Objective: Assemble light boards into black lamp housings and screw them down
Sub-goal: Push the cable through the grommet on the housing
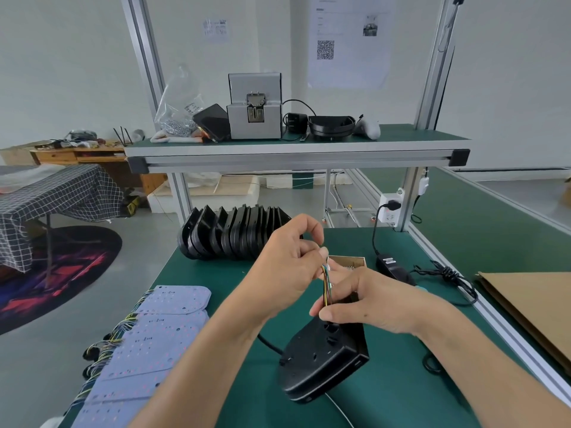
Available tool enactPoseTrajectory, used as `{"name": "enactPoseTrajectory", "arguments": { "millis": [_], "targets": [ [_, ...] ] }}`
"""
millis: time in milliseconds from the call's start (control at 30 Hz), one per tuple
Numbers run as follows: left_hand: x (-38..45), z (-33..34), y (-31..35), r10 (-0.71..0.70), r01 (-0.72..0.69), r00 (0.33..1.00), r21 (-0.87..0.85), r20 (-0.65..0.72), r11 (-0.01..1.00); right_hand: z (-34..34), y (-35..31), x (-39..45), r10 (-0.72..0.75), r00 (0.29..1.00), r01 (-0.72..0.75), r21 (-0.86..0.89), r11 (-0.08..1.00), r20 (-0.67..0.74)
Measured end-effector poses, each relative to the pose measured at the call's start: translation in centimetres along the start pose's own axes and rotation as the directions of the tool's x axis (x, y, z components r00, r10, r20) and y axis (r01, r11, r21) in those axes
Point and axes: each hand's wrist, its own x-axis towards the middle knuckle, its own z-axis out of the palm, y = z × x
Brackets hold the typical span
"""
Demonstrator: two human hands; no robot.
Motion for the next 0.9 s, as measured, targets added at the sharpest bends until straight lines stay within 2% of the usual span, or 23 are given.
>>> {"name": "enactPoseTrajectory", "arguments": {
  "millis": [200,367,467,567,667,800,900],
  "targets": [
    [-0.2,0.3,-0.4,-0.021,0.021,1.0,0.008,0.002,1.0,0.5,0.7,0.0,0.006,1.0,-0.006,-0.002,1.0,0.01],
    [-0.5,0.3,-0.7,-0.023,0.024,0.999,0.043,-0.025,0.999,0.8,1.0,-0.1,0.007,0.999,-0.007,0.002,1.0,-0.038],
    [-0.3,-0.5,-0.3,0.001,0.0,0.997,0.011,-0.077,1.0,0.7,2.3,-0.3,-0.094,0.978,0.116,0.106,0.988,-0.188],
    [0.1,-1.7,0.1,0.024,-0.022,0.995,0.015,-0.102,1.0,1.7,4.4,-1.1,-0.204,0.893,0.302,0.199,0.932,-0.4],
    [0.1,-1.7,0.3,0.024,-0.027,0.994,-0.031,-0.105,0.999,4.1,5.7,-1.0,-0.212,0.877,0.387,0.373,0.843,-0.432],
    [0.1,-1.4,0.0,0.016,-0.031,0.992,-0.128,-0.122,0.991,7.1,5.7,0.2,-0.182,0.897,0.38,0.49,0.784,-0.403],
    [0.2,-2.2,-0.3,0.014,-0.057,0.985,-0.242,-0.173,0.969,8.2,4.9,1.1,-0.156,0.824,0.458,0.478,0.75,-0.545]
  ]
}}
